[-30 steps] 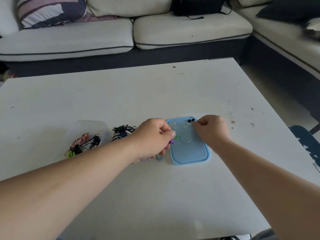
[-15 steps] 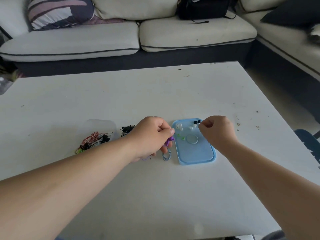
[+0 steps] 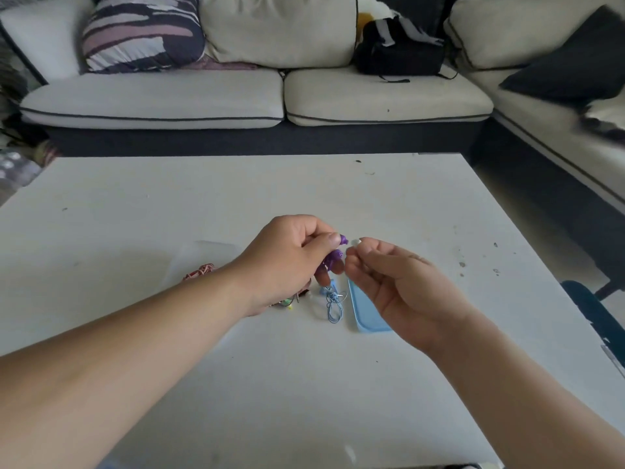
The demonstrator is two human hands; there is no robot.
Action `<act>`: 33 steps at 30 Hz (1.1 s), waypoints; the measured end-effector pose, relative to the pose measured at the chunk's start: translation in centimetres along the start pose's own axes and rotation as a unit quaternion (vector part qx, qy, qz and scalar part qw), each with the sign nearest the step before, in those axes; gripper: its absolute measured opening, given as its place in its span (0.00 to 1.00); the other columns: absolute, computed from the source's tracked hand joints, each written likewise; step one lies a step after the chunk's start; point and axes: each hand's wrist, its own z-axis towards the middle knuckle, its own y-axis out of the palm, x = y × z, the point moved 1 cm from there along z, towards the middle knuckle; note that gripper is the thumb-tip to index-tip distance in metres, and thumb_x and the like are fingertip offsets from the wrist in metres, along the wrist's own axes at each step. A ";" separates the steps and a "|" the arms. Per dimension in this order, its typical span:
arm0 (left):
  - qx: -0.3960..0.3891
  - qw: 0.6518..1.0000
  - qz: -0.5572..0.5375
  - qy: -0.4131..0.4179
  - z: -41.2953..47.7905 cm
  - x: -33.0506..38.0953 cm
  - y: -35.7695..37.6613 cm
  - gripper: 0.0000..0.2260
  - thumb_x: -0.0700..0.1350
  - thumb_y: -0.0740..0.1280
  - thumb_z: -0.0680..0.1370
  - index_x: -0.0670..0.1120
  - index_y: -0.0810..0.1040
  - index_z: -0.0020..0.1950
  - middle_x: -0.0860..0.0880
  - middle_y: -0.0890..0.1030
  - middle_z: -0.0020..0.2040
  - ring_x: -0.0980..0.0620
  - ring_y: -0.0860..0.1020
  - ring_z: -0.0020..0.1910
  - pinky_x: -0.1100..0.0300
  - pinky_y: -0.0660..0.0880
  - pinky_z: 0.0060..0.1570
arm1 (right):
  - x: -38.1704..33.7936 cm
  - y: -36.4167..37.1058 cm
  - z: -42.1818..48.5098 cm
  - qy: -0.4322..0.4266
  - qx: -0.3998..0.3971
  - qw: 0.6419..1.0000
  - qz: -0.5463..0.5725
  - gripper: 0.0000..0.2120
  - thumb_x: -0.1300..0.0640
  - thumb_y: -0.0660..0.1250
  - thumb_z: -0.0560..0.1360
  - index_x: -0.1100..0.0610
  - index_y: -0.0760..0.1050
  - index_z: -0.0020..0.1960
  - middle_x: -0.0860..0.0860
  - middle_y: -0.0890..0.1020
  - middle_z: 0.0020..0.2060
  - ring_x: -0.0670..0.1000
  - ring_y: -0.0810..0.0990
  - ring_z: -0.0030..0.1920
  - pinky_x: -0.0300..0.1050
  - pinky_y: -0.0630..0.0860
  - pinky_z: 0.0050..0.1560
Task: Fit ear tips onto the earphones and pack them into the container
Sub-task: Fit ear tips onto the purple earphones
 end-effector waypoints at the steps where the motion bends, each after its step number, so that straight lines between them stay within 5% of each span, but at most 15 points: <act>1: -0.001 1.000 0.007 0.011 -0.2 0.0 -0.1 0.08 0.43 0.65 0.84 0.45 0.83 0.50 0.49 0.85 0.39 0.52 0.80 0.33 0.62 0.70 0.28 | 0.1 0.2 -0.2 -0.001 -0.008 1.000 0.000 0.07 0.67 0.63 0.81 0.67 0.79 0.49 0.57 0.83 0.39 0.51 0.85 0.40 0.39 0.83 0.46; 6: -0.001 0.999 0.036 0.041 -0.5 -0.4 -0.6 0.07 0.45 0.66 0.84 0.46 0.83 0.51 0.49 0.86 0.41 0.53 0.82 0.34 0.59 0.73 0.31 | 0.3 1.1 -0.3 -0.010 -0.047 0.998 -0.033 0.10 0.65 0.61 0.83 0.64 0.78 0.47 0.56 0.82 0.39 0.50 0.83 0.38 0.39 0.81 0.44; 12: 0.008 0.998 0.015 0.063 -0.4 -0.4 -1.0 0.07 0.42 0.65 0.84 0.44 0.83 0.53 0.48 0.87 0.42 0.51 0.81 0.35 0.70 0.71 0.30 | 0.2 1.3 0.8 -0.009 -0.038 0.999 -0.025 0.05 0.64 0.65 0.81 0.66 0.78 0.51 0.57 0.81 0.40 0.52 0.81 0.39 0.40 0.81 0.42; 18: 0.007 0.996 0.007 0.083 -0.1 -0.4 -0.7 0.07 0.41 0.65 0.84 0.43 0.83 0.52 0.52 0.86 0.38 0.55 0.80 0.32 0.65 0.75 0.35 | 0.3 1.1 1.4 -0.022 -0.054 0.997 -0.055 0.10 0.61 0.65 0.82 0.69 0.77 0.57 0.62 0.78 0.46 0.55 0.79 0.42 0.42 0.80 0.41; 33: 0.071 0.992 0.028 0.099 0.0 -0.5 0.3 0.06 0.43 0.66 0.84 0.47 0.82 0.51 0.54 0.83 0.34 0.62 0.79 0.30 0.70 0.73 0.33 | 0.8 1.4 1.1 -0.049 -0.051 0.996 -0.045 0.07 0.62 0.64 0.82 0.65 0.80 0.52 0.56 0.83 0.41 0.51 0.81 0.41 0.41 0.80 0.43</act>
